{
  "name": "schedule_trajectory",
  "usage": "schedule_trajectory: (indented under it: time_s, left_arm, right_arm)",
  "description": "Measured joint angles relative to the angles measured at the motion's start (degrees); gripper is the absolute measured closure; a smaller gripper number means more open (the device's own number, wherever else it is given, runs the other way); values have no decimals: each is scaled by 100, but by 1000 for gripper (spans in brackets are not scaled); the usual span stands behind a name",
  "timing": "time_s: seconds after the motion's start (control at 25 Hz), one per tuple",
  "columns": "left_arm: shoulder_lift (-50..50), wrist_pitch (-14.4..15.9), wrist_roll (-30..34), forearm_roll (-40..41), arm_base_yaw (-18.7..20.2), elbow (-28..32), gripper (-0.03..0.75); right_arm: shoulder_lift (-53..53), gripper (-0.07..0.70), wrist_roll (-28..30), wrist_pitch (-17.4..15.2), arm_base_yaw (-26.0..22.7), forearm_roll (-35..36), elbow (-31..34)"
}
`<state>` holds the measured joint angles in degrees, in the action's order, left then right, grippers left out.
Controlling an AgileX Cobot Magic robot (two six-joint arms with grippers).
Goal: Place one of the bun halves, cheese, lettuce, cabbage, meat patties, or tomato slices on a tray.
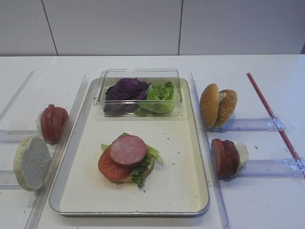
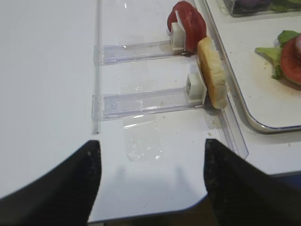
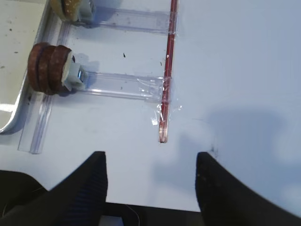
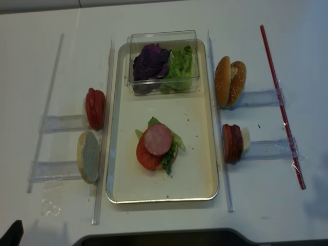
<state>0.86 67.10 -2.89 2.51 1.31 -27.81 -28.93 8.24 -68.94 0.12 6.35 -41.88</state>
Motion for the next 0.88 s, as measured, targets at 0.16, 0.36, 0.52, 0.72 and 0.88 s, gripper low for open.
schedule_trajectory:
  time_s: [0.16, 0.36, 0.52, 0.72, 0.88]
  left_arm:
    - [0, 0, 0, 0, 0, 0, 246]
    - [0, 0, 0, 0, 0, 0, 246]
    - [0, 0, 0, 0, 0, 0, 246]
    - [0, 0, 0, 0, 0, 0, 246]
    - [0, 0, 0, 0, 0, 0, 246]
  right_arm:
    - [393, 178, -91, 11, 0, 13, 404]
    - [1103, 178, -179, 47, 0, 27, 864]
    - [1815, 178, -242, 59, 0, 40, 1212]
    - [2796, 178, -258, 60, 0, 40, 1329]
    - [2980, 178, -258, 101, 0, -35, 1332]
